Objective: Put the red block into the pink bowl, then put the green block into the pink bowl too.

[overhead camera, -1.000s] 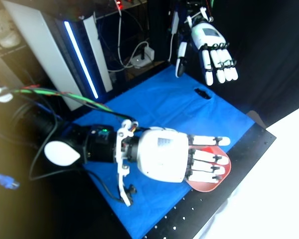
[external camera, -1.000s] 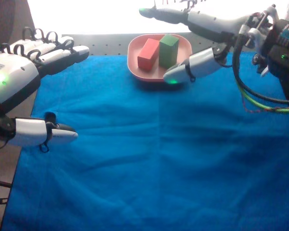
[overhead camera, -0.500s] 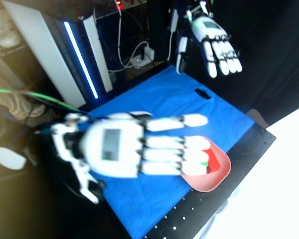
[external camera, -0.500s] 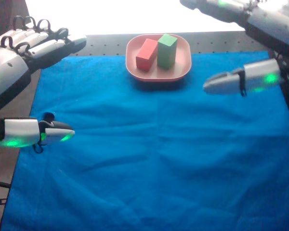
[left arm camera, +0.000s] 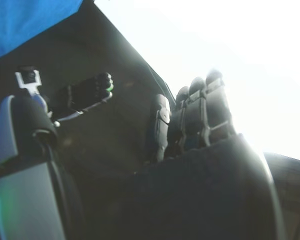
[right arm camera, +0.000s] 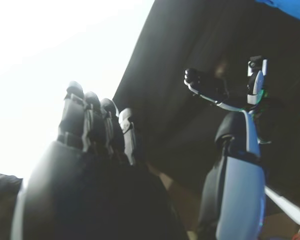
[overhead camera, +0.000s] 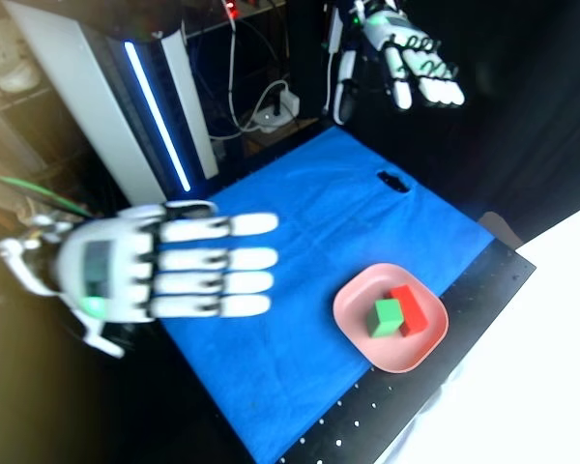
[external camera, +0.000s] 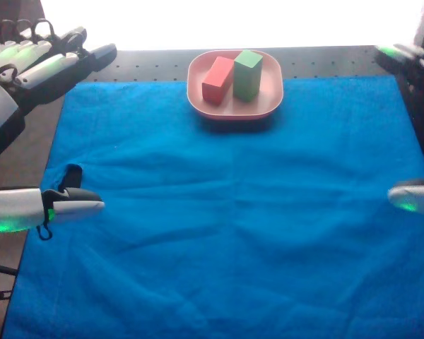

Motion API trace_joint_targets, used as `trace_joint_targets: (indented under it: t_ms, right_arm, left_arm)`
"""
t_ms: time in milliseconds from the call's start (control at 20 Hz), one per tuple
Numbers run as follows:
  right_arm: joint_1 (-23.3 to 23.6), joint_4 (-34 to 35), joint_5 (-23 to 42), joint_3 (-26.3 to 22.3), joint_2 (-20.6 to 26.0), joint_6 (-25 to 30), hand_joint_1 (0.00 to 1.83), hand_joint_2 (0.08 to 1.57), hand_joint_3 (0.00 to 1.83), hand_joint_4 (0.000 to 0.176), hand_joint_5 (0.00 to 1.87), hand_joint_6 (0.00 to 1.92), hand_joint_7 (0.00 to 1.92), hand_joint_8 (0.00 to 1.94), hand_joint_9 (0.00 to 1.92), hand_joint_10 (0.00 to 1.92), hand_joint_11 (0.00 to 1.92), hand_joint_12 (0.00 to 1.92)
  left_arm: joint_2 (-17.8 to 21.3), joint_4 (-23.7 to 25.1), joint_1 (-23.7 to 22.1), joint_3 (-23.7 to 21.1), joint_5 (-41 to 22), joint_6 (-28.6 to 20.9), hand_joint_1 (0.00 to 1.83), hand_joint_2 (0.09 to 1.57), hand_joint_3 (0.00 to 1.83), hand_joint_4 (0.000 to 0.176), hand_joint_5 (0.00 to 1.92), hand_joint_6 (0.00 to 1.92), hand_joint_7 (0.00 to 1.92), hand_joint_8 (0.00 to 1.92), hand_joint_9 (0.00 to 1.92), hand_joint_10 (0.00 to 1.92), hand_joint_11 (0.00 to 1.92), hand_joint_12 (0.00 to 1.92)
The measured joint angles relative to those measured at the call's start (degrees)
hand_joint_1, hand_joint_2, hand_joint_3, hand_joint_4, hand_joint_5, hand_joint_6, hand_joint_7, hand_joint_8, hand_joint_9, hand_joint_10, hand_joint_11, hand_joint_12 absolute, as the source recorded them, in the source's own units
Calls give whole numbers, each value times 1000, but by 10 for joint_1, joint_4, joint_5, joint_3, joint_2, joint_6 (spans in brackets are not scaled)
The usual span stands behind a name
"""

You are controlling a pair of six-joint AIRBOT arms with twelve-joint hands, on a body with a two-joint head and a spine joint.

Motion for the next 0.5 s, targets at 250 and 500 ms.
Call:
trace_joint_targets:
  t_ms: [250, 500]
  right_arm:
    - [-73, 82, 60, -32, 9, 0, 791, 851, 0, 99, 119, 7, 62, 0, 0, 0, 0, 0]
    - [-73, 84, 68, -34, 9, 0, 829, 877, 9, 76, 140, 7, 125, 13, 76, 17, 35, 14]
  left_arm:
    - [-5, -28, 28, -5, -37, -6, 815, 886, 9, 91, 103, 0, 20, 7, 0, 0, 0, 0]
    - [-5, -49, 56, -12, -63, -19, 770, 895, 10, 55, 93, 5, 62, 15, 14, 5, 17, 8]
